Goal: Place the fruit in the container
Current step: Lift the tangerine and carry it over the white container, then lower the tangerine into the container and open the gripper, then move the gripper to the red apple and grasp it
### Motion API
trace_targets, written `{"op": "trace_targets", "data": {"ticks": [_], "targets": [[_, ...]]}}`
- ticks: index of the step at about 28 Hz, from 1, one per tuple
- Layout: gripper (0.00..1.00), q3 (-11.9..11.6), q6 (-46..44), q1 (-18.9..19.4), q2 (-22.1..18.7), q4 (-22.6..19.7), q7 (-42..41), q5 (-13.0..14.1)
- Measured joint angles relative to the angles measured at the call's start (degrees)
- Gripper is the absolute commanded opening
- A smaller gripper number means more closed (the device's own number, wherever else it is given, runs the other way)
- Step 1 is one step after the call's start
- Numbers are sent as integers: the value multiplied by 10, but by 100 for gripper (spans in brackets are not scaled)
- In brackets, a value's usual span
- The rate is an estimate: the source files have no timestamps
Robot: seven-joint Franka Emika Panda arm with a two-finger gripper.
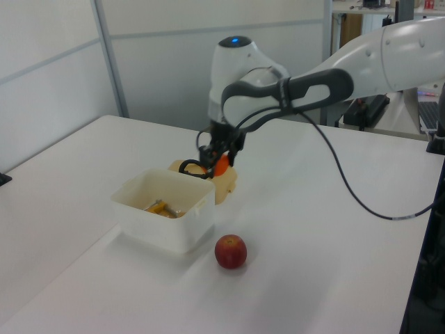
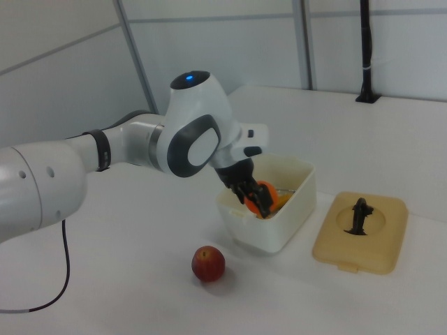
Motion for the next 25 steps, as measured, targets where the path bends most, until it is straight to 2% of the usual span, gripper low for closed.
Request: {"op": "trace_targets", "data": {"ticks": [4, 5, 6, 7, 8, 11, 20, 25], "targets": [[0, 0, 35, 37, 28, 15, 67, -25], [9, 0, 41, 42, 34, 16, 84, -35], [29, 0, 46, 46, 39, 17, 99, -45], [90, 0, 50, 49, 44, 18, 112, -53], [100, 0, 54, 52, 51, 18, 125, -63], [100, 0, 62, 51, 61, 19, 136, -72], [100, 0, 62, 47, 58, 32, 136, -72], [100, 1, 9, 49, 45, 27, 99, -68]]}}
